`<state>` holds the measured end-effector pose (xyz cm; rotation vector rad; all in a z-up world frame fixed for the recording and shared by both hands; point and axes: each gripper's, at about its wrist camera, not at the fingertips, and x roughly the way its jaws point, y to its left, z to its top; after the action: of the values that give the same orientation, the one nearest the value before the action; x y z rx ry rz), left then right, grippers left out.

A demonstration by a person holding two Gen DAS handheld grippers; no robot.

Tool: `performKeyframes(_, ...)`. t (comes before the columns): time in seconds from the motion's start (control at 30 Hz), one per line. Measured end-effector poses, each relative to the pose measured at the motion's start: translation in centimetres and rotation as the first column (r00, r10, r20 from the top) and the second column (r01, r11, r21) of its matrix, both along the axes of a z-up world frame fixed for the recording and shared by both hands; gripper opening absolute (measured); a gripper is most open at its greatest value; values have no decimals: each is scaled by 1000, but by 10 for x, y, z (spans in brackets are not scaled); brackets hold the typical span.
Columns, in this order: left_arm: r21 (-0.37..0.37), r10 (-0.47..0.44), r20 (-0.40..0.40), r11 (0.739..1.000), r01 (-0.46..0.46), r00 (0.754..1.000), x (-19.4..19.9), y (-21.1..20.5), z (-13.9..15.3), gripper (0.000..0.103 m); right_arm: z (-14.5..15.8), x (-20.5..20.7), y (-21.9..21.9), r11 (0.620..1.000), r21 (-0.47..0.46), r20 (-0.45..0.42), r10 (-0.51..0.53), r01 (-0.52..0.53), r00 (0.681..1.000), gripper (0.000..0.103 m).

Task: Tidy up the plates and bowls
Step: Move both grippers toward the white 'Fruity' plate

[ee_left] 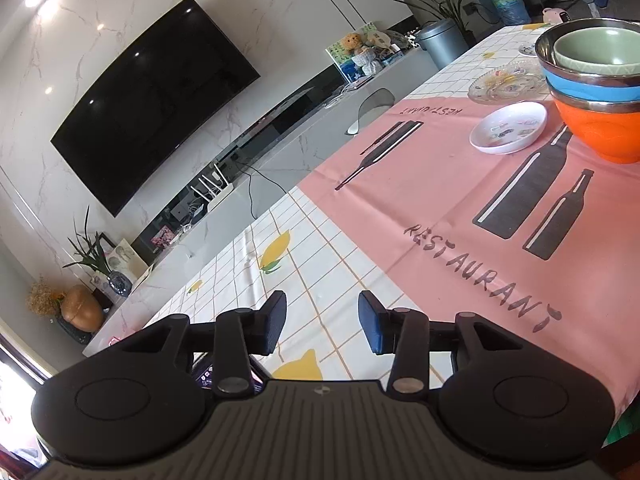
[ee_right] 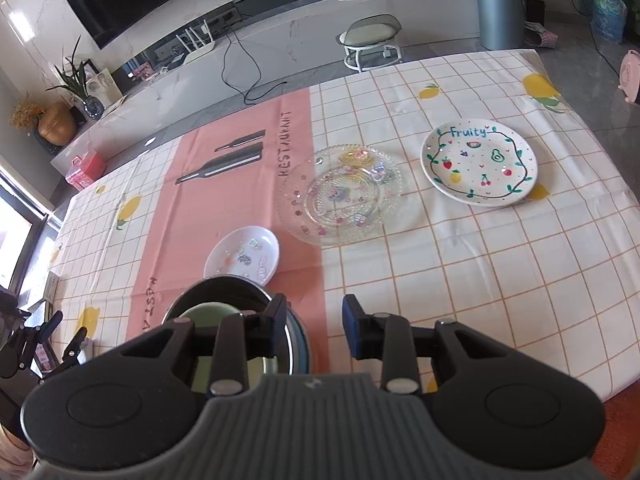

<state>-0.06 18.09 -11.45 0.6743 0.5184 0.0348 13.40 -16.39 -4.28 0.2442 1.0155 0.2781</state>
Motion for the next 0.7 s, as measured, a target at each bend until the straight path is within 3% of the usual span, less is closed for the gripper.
performKeyframes(0.1, 33, -5, -2, 999, 5, 1000, 0, -1, 3, 50, -6, 6, -8, 999, -6, -18, -39, 39, 999, 30)
performKeyframes(0.4, -56, -35, 53, 998, 38, 998, 29, -6, 48, 53, -18, 20, -30, 994, 0, -38, -113, 113, 993, 31)
performKeyframes(0.53, -62, -76, 75, 995, 81, 994, 48, -22, 66, 54, -24, 26, -41, 991, 4, -46, -132, 133, 990, 32)
performKeyframes(0.7, -132, -125, 53, 983, 131, 991, 78, -47, 90, 57, -33, 33, -56, 987, 9, -55, -159, 159, 986, 33)
